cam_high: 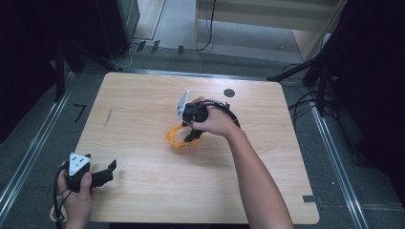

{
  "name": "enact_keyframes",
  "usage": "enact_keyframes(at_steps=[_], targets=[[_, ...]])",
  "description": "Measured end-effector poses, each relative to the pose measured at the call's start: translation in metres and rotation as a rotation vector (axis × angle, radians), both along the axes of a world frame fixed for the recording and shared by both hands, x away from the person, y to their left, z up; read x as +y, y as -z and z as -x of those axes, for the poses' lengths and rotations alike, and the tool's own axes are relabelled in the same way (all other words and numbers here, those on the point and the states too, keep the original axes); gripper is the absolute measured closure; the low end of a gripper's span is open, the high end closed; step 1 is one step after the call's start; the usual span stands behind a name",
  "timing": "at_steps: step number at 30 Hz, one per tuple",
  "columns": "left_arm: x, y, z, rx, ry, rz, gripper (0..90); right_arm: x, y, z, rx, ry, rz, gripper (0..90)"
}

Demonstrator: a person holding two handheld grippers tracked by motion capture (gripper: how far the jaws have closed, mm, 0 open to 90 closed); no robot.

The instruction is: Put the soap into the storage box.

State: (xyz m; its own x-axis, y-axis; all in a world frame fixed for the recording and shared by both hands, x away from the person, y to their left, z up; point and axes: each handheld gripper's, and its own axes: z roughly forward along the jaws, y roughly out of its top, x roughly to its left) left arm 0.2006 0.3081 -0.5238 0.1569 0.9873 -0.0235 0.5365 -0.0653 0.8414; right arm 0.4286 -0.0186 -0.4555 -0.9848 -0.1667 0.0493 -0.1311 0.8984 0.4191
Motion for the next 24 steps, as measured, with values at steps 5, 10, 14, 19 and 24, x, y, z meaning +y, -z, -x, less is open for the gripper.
enact_keyframes(at_steps=[5,10,14,19,24], targets=[[0.0,0.0,0.0,-0.002,0.0,-0.001,7.2,-0.002,-0.002,-0.002,-0.013,0.026,0.002,28.1],[0.0,0.0,0.0,-0.001,0.001,-0.002,7.2,-0.009,-0.004,-0.002,-0.007,0.051,-0.045,30.1],[0.0,0.0,0.0,0.0,0.0,-0.001,7.2,-0.014,-0.008,-0.003,-0.007,0.062,-0.068,30.6],[-0.001,0.0,0.0,-0.001,-0.001,-0.003,7.2,-0.02,-0.011,-0.001,-0.012,0.073,-0.081,30.8],[-0.001,0.0,0.0,0.002,0.002,-0.009,7.2,-0.031,-0.012,0.002,-0.01,0.108,-0.107,27.8]])
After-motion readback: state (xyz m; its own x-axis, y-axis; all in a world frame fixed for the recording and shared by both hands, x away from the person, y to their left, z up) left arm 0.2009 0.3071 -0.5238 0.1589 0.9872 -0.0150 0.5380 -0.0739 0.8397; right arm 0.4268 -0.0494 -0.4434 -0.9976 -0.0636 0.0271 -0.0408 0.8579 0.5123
